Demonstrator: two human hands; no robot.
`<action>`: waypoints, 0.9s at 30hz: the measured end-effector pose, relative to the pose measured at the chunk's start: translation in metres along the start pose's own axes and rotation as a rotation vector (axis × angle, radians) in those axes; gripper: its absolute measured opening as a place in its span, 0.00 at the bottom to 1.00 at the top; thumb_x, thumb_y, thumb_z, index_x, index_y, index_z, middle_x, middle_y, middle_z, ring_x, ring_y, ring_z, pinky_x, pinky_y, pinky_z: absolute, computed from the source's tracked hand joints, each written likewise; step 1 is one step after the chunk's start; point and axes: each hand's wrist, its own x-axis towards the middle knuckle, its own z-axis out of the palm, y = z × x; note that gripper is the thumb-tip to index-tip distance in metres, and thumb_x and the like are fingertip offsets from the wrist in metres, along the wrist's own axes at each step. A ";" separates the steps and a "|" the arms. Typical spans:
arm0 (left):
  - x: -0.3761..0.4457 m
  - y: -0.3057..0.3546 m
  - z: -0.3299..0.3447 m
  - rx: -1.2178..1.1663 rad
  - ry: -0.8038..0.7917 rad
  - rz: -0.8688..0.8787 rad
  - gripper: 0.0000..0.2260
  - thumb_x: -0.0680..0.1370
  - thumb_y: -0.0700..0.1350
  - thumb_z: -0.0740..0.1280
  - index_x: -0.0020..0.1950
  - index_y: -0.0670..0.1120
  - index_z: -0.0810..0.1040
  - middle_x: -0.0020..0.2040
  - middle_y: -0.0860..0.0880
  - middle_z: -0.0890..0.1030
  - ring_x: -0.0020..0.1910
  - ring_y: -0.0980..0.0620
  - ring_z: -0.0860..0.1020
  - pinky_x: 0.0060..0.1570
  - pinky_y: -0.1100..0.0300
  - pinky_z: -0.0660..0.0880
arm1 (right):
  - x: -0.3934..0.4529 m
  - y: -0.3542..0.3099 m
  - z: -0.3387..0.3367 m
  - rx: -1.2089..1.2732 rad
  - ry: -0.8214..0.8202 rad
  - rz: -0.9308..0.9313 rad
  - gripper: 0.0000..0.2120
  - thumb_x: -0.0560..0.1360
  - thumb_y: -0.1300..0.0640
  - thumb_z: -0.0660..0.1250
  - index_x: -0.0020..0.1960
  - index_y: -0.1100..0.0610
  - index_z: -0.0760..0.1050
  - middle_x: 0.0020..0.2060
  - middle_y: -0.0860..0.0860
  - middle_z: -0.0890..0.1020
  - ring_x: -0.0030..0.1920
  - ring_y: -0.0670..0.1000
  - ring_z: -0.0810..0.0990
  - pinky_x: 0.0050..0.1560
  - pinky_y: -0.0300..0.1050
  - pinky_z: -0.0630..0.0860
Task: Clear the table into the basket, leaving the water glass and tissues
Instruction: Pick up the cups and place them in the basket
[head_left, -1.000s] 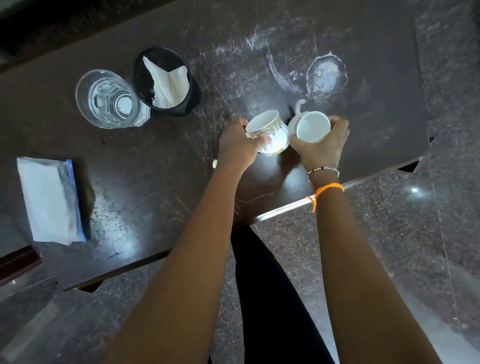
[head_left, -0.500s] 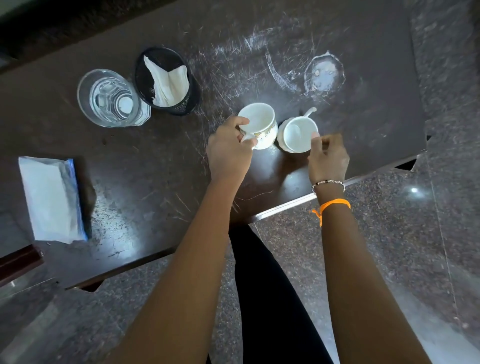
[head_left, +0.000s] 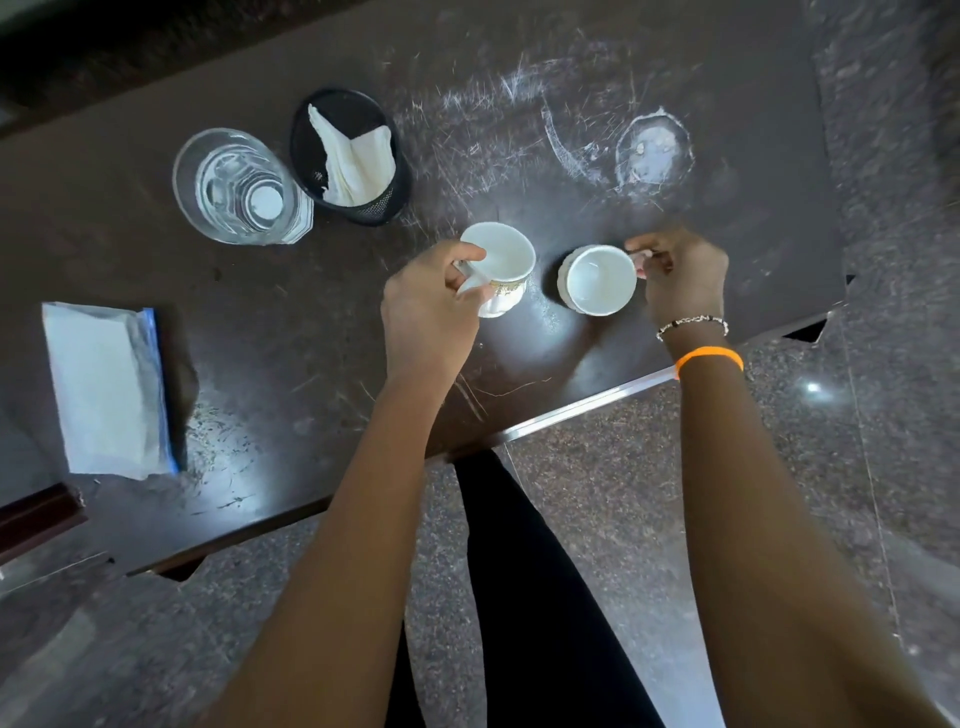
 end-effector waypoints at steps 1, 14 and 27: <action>-0.002 -0.003 -0.004 -0.012 0.008 -0.011 0.12 0.71 0.42 0.72 0.53 0.50 0.81 0.36 0.56 0.76 0.37 0.56 0.76 0.46 0.62 0.75 | -0.005 0.001 -0.001 0.035 0.003 0.012 0.15 0.69 0.74 0.58 0.48 0.65 0.80 0.41 0.59 0.83 0.36 0.44 0.82 0.45 0.34 0.78; -0.059 -0.049 -0.081 -0.199 0.097 -0.159 0.10 0.70 0.43 0.73 0.48 0.53 0.80 0.33 0.58 0.75 0.30 0.65 0.73 0.41 0.65 0.74 | -0.104 -0.093 0.029 0.375 0.001 0.025 0.10 0.72 0.62 0.69 0.36 0.53 0.71 0.27 0.48 0.77 0.25 0.39 0.76 0.40 0.48 0.77; -0.136 -0.139 -0.265 -0.334 0.545 -0.338 0.12 0.69 0.46 0.74 0.38 0.62 0.76 0.33 0.59 0.76 0.31 0.67 0.74 0.36 0.71 0.70 | -0.229 -0.301 0.100 0.417 -0.502 -0.341 0.13 0.71 0.65 0.69 0.34 0.50 0.74 0.29 0.46 0.78 0.28 0.42 0.79 0.38 0.43 0.78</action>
